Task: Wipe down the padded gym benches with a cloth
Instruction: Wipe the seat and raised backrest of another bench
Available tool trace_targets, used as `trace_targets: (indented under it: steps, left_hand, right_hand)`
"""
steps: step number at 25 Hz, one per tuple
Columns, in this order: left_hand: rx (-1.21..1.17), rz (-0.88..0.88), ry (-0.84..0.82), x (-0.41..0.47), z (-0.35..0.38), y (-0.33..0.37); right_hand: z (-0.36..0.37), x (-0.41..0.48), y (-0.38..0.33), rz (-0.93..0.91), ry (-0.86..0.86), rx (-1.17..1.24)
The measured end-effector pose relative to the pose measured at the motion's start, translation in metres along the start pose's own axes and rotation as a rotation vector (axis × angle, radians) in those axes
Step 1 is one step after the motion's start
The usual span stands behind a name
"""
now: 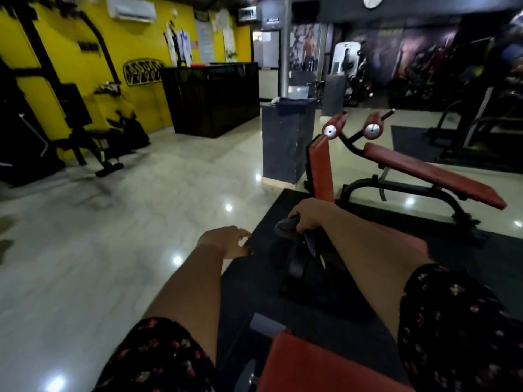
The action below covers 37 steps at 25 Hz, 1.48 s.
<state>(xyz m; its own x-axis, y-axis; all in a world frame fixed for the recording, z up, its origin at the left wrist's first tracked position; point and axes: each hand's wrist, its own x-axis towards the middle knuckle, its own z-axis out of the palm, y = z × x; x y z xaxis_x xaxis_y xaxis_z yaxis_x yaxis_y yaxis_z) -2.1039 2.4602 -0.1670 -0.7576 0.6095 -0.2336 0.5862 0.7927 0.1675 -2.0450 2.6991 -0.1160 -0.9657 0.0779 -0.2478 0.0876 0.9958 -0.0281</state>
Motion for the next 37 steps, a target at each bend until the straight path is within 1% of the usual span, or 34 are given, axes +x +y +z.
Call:
trace_targets:
  steps: [2,5,8,11,14,16,19,21,24,29,37]
  left_hand:
    - [0.008,0.012,-0.003,-0.004,-0.007,0.001]
    - [-0.001,0.007,-0.009,-0.007,-0.012,-0.004]
    - [0.046,0.037,-0.027,-0.004,-0.011,0.008]
    - [0.078,0.131,-0.047,0.004,-0.003,0.040]
    - [0.066,0.234,-0.070,0.018,0.006,0.072]
    - [0.011,0.274,-0.097,0.028,0.011,0.093]
    - [-0.198,0.309,-0.102,0.038,0.023,0.129]
    - [-0.246,0.336,-0.128,0.042,0.033,0.152]
    - [-0.078,0.414,-0.175,0.049,0.038,0.184]
    - [0.085,0.502,-0.205,0.055,0.042,0.243]
    - [0.151,0.737,-0.222,-0.004,0.086,0.418]
  right_hand:
    - [0.001,-0.013,0.007,0.010,-0.038,-0.046]
    - [0.005,-0.035,0.016,0.024,-0.077,-0.013]
    - [0.007,-0.056,0.030,0.095,-0.064,0.018]
    - [0.012,-0.075,0.043,0.162,-0.054,0.029]
    - [0.019,-0.099,0.060,0.229,-0.097,0.063]
    - [0.028,-0.115,0.072,0.289,-0.125,0.096]
    - [0.047,-0.134,0.085,0.372,-0.080,0.114]
    - [0.059,-0.145,0.089,0.386,-0.065,0.121]
    - [0.072,-0.167,0.102,0.409,-0.081,0.163]
    - [0.091,-0.224,0.144,0.542,-0.077,0.202]
    - [0.130,-0.387,0.224,0.800,-0.028,0.304]
